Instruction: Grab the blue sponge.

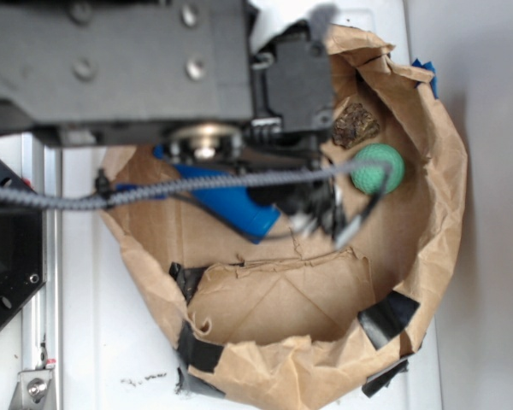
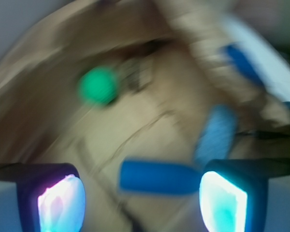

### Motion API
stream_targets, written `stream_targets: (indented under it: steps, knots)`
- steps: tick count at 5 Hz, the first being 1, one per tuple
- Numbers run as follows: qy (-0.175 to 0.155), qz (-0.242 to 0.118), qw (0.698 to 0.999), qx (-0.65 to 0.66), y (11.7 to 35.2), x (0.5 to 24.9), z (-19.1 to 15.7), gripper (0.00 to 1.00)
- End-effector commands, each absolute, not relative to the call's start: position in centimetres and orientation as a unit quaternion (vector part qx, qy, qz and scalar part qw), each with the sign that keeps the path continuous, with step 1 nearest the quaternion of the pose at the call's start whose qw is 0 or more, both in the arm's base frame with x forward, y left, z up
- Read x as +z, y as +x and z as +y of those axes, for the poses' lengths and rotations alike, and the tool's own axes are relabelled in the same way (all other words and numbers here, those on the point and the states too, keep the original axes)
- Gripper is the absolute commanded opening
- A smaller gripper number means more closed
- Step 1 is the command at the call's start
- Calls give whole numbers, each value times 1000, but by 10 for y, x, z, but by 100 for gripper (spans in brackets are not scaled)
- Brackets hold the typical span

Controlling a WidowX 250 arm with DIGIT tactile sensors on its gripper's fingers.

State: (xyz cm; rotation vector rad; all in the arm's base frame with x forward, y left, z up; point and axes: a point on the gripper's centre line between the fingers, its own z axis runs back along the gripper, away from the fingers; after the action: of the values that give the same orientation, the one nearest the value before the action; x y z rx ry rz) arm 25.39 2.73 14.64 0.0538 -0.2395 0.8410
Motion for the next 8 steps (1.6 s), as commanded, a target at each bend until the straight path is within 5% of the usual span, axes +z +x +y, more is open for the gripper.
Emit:
stream_targets:
  steps: [1, 2, 5, 8]
  knots:
    - [25, -133, 903, 407, 255, 155, 29, 100]
    - [25, -133, 903, 407, 255, 155, 29, 100]
    - [-4, -105, 909, 403, 283, 104, 28, 100]
    - [18, -97, 915, 392, 249, 98, 60, 100]
